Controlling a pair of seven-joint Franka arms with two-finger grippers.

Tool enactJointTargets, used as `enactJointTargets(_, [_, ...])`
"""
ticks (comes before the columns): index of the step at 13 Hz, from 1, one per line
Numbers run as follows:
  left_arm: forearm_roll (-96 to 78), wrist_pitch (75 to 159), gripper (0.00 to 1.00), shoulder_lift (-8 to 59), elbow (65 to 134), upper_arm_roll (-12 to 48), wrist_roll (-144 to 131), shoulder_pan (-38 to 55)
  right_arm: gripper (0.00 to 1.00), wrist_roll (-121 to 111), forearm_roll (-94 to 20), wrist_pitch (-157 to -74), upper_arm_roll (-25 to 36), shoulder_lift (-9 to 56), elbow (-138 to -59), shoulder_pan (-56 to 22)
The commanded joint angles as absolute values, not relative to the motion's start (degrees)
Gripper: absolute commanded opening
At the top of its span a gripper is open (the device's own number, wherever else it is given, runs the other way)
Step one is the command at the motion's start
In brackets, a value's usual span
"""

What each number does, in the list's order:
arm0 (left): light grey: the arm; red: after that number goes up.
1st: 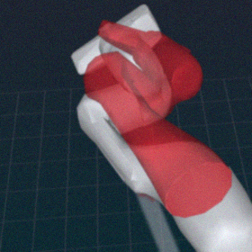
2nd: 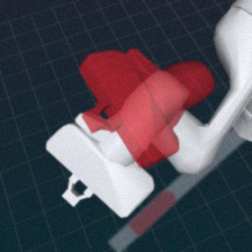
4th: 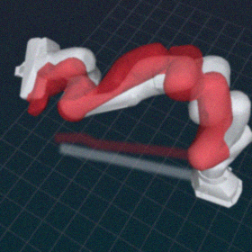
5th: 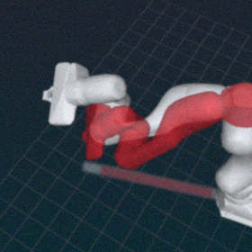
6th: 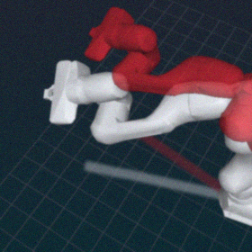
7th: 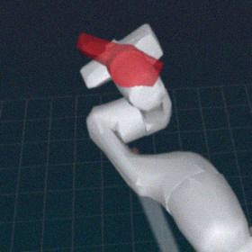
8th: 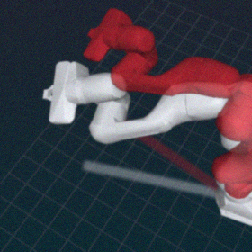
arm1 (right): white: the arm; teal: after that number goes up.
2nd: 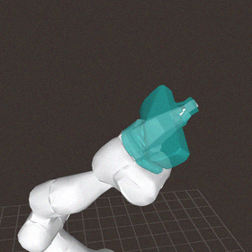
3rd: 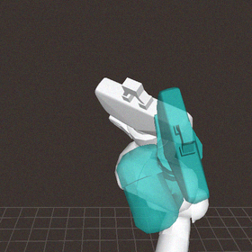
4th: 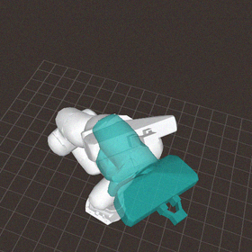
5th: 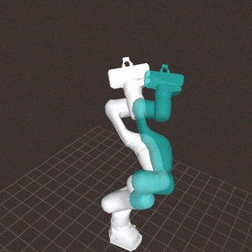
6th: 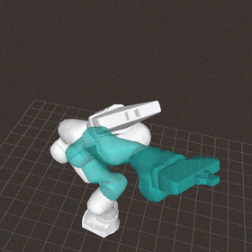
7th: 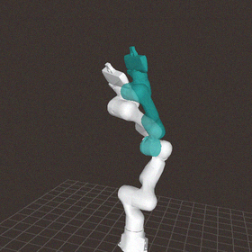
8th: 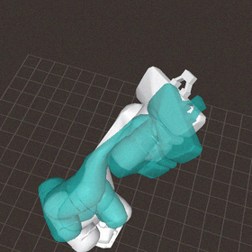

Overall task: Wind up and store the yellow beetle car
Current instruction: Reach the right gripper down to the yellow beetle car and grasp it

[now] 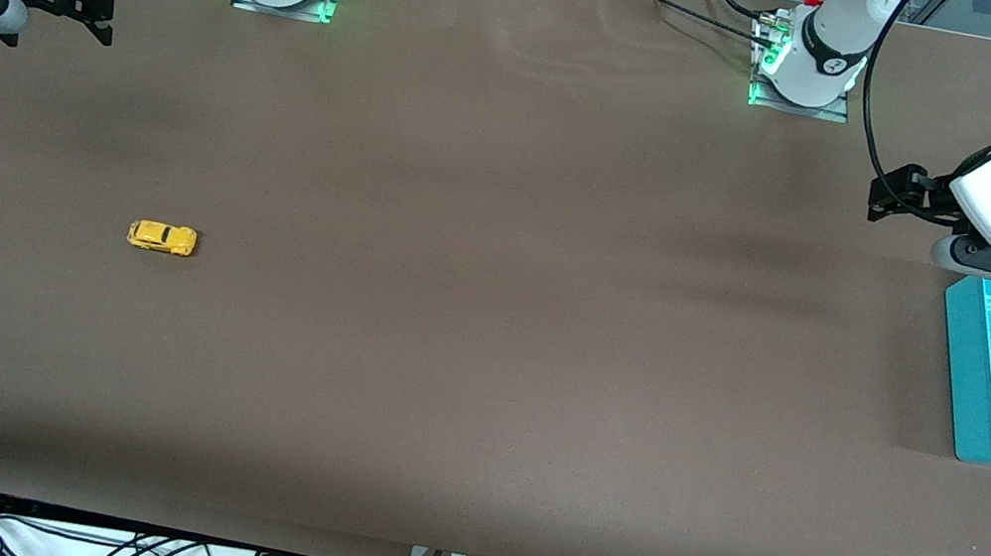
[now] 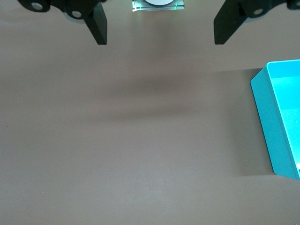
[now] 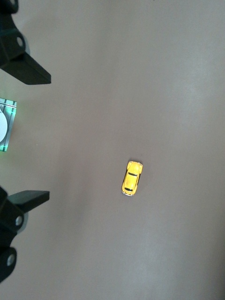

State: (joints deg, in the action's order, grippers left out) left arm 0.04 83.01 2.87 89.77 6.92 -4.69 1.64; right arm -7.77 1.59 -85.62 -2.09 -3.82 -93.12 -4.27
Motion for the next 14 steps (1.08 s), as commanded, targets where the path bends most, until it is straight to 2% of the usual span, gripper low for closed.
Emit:
enactJointTargets(1, [-0.9,81.6,1.0,4.0,87.5,6.9,-3.2,1.2,1.0,-8.6,1.4,-87.6,-2.1,-0.8,-93.0,-4.7])
enactJointTargets(6, [-0.9,81.6,1.0,4.0,87.5,6.9,-3.2,1.2,1.0,-21.3,1.4,-96.7,-1.9,7.6,-95.3,-4.4])
enactJointTargets(11, [-0.9,81.6,1.0,4.0,87.5,6.9,-3.2,1.2,1.0,-41.2,2.3,-111.1,-2.1,7.7,-109.7,-4.3])
enactJointTargets(14, [-0.9,81.6,1.0,4.0,87.5,6.9,-3.2,1.2,1.0,-60.9,2.6,-120.0,-2.1,7.6,-116.7,-4.1])
